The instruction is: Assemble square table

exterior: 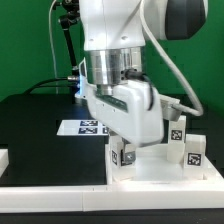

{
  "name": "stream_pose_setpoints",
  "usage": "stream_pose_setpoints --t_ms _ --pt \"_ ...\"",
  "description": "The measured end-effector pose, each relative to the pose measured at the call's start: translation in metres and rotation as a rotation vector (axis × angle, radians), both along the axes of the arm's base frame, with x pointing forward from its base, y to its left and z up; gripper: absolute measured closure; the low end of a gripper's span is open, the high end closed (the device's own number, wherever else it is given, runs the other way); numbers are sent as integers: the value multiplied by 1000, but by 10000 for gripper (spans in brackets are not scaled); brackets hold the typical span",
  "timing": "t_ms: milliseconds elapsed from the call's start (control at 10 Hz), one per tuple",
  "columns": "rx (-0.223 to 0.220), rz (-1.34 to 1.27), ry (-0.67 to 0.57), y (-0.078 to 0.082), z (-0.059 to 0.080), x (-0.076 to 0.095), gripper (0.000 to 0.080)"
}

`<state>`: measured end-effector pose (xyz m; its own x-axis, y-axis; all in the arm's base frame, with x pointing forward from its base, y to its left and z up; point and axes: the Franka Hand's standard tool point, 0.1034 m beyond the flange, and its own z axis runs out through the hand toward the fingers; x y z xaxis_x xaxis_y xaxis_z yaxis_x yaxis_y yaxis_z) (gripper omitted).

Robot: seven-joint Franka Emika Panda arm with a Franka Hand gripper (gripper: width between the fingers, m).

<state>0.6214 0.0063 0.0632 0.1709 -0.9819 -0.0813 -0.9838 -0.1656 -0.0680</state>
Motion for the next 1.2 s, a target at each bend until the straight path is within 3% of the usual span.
stream_pose_setpoints --t_ms 200,300,500,600,700,800,900,1200 --pt "38 -209 17 1 0 0 514" --pt "40 -332 20 2 0 2 513" --pt "38 -331 18 3 -1 1 513" --pt "35 -305 13 3 -1 1 445" --pt "14 -119 -24 4 -2 -3 445" --pt "0 51 -46 5 1 -5 245" --pt "-23 203 -74 5 1 -2 180" --pt "-43 424 -90 3 0 -3 151"
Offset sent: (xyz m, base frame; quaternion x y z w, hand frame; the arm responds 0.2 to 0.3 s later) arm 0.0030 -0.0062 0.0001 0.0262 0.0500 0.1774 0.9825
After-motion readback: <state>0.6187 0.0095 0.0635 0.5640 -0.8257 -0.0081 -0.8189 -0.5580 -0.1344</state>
